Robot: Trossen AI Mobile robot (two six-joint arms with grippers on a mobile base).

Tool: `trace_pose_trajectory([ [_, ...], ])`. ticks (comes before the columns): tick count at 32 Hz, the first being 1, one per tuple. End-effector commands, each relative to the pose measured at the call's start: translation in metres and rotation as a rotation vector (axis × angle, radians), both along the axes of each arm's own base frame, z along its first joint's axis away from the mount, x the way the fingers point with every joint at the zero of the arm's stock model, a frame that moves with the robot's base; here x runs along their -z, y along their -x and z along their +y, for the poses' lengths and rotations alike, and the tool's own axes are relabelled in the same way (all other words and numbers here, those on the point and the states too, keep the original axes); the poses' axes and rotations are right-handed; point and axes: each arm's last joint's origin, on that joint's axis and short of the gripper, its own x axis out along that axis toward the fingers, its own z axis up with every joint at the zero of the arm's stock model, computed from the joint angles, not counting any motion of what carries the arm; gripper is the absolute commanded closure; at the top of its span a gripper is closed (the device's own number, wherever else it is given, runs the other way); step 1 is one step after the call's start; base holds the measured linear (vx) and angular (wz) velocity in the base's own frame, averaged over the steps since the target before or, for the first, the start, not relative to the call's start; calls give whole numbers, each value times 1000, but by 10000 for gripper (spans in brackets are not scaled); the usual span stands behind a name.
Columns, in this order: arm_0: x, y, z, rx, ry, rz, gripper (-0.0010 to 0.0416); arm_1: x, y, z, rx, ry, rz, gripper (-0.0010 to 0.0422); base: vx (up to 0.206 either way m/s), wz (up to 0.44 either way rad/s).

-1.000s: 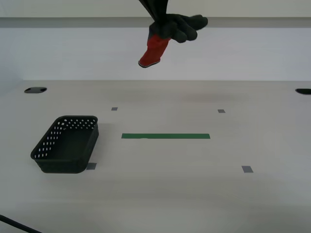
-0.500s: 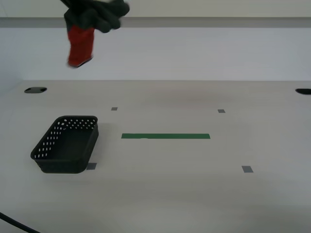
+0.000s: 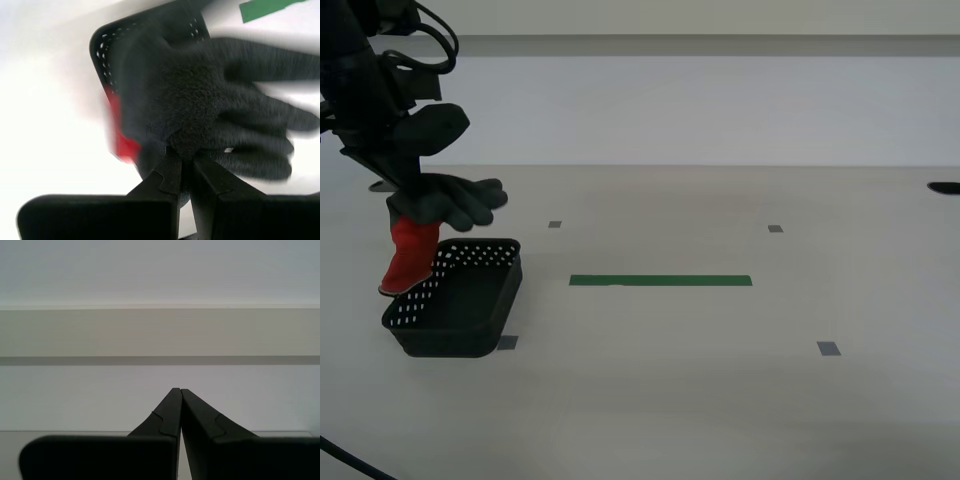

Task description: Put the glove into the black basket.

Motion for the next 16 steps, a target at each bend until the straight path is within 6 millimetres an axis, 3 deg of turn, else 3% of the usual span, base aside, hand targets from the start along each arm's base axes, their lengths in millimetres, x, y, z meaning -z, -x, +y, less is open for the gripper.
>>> trace_pose_trajectory([
  [1,-1,0,0,1,0,-8,405,20,-8,-1,-10,-1,34,414,0,0],
  [6,-1,1,0,0,0,-6,405,52,-15,-2,-25,-9,116,413,0,0],
  [11,-2,1,0,0,0,-7,405,64,-17,-2,-32,-11,139,413,0,0],
  [16,-2,1,0,0,0,-11,405,64,-18,-2,-33,-11,136,412,0,0],
])
